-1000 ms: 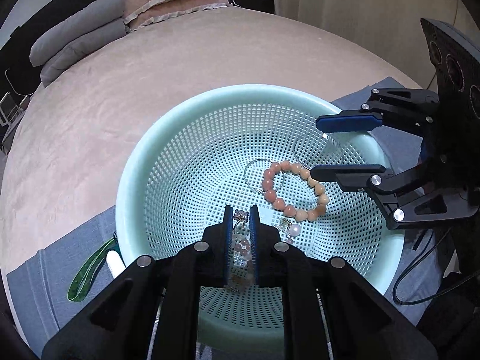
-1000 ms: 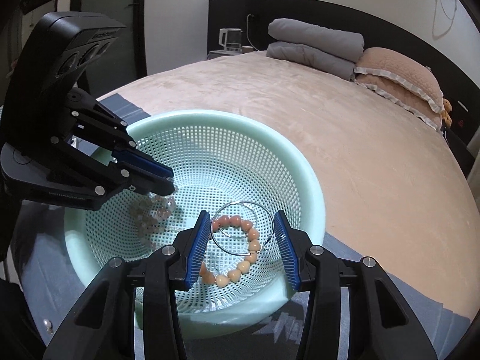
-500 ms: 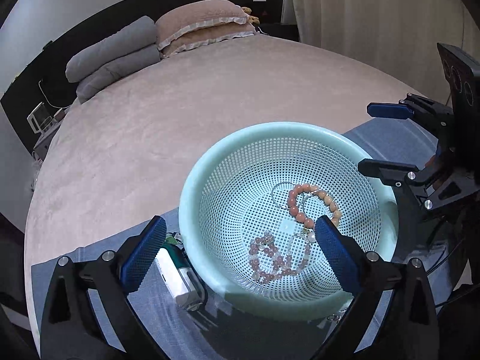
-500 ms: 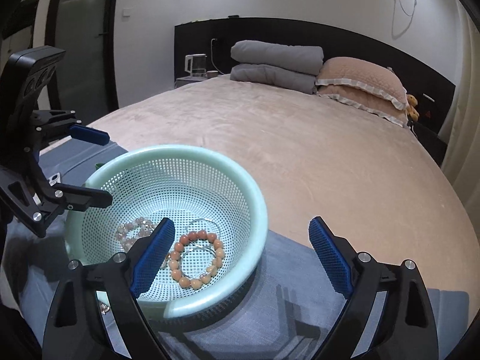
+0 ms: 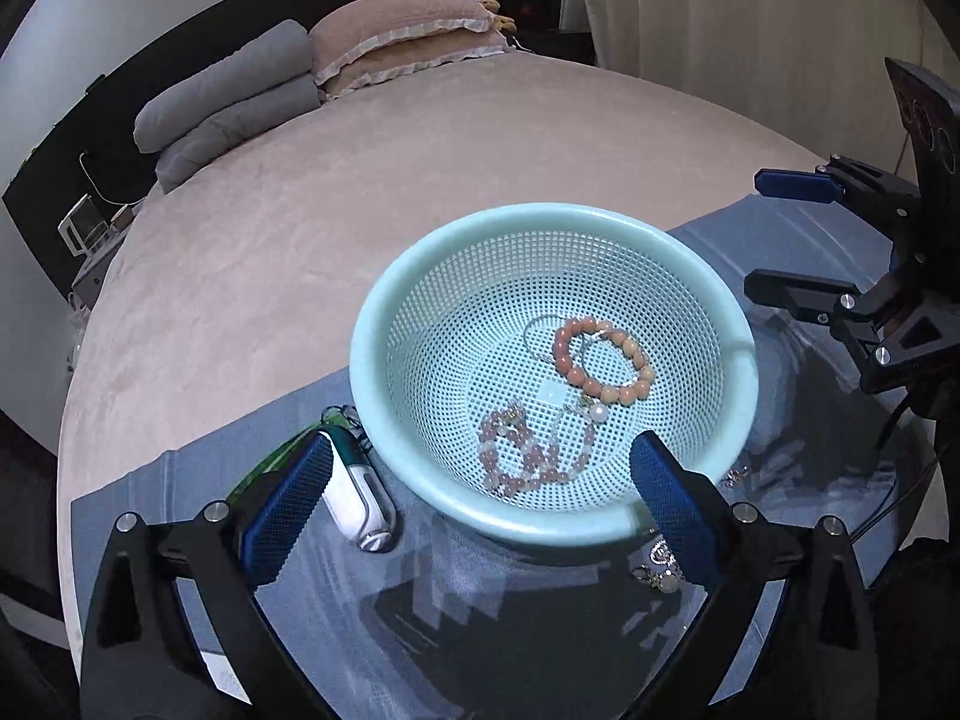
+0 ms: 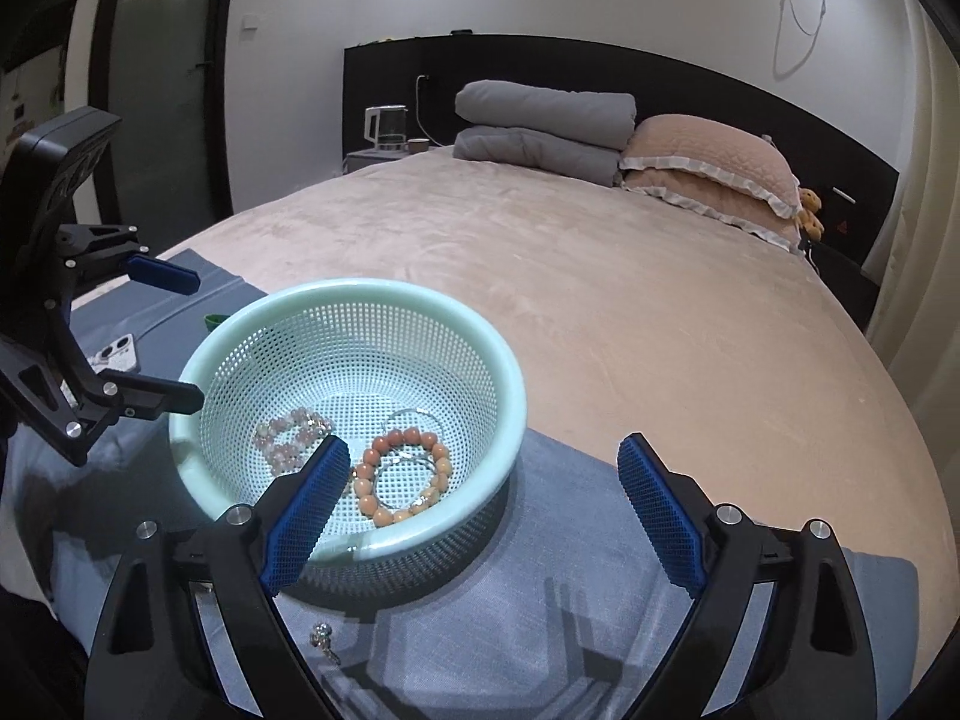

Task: Organize jewelry
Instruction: 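Open the right tool to drop the silver hoop and withdraw both tools, then grasp a silver charm earring with the left tool while the right tool grasps another charm earring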

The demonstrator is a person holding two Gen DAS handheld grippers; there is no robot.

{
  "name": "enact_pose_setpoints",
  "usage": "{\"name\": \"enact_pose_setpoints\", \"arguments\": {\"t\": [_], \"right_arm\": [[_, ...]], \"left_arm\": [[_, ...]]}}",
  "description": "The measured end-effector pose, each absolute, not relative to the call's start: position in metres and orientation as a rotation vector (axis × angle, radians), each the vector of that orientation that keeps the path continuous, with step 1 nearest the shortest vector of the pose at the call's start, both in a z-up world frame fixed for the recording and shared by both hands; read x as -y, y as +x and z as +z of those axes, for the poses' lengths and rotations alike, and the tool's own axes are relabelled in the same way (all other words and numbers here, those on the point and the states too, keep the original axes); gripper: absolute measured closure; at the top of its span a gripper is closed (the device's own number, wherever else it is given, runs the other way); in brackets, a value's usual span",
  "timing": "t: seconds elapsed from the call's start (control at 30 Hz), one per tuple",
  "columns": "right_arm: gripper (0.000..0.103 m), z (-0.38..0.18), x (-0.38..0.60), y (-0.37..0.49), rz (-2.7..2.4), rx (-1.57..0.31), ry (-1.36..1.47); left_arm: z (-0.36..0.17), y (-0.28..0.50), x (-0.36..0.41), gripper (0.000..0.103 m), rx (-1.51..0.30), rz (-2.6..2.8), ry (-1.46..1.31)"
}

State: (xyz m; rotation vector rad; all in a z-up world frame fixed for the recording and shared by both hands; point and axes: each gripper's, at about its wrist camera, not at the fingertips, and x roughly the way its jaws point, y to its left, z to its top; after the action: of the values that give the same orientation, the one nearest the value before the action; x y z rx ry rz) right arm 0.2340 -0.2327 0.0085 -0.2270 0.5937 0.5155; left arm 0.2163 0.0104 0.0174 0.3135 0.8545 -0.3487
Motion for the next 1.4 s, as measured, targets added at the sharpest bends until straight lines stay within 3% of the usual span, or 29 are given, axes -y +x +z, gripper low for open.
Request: {"name": "enact_pose_setpoints", "arguments": {"t": [0.7,0.93,1.03,1.07,1.23,1.4], "right_arm": [[0.016,-0.041,0.242,0.186,0.632,-0.700,-0.224],[0.017,-0.058,0.225,0.182,0.683,-0.737,-0.248],[0.020,-0.064,0.219,0.181,0.708,-0.757,-0.250],[0.026,-0.067,0.217,0.181,0.713,-0.764,-0.253],[0.036,-0.078,0.214,0.183,0.727,-0.795,-0.241],[0.050,-0.087,0.208,0.185,0.721,-0.820,-0.242]], "left_arm": [[-0.045,0.156,-0.009,0.006,-0.949,-0.445,0.255],[-0.061,0.145,0.009,0.007,-0.886,-0.528,0.281],[-0.066,0.151,0.011,0.016,-0.887,-0.556,0.267],[-0.068,0.153,0.010,0.016,-0.890,-0.550,0.267],[-0.079,0.158,0.009,0.041,-0.917,-0.573,0.266],[-0.080,0.155,0.010,0.049,-0.897,-0.581,0.264]]}}
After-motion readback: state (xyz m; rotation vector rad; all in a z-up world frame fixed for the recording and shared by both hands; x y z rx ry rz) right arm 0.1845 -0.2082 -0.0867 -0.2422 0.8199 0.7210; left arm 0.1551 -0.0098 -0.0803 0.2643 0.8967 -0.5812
